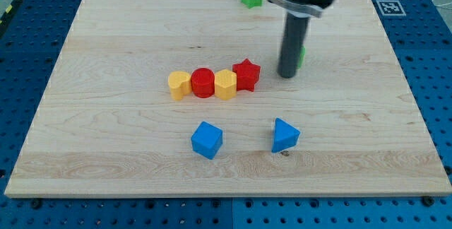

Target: Move green circle slightly up

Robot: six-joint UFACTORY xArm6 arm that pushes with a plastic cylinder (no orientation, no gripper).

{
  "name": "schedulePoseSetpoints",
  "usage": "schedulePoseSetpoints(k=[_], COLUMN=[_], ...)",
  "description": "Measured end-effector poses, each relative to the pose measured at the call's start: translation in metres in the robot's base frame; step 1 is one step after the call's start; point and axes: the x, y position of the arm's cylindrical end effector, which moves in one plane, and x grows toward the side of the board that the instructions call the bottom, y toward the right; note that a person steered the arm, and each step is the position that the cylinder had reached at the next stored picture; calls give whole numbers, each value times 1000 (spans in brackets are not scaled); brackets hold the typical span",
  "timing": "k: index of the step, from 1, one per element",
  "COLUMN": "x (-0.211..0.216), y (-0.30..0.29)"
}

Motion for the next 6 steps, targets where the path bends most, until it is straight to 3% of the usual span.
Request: schedulePoseSetpoints(k=[2,4,6], x=[-12,-14,-69], y=[61,-10,-39])
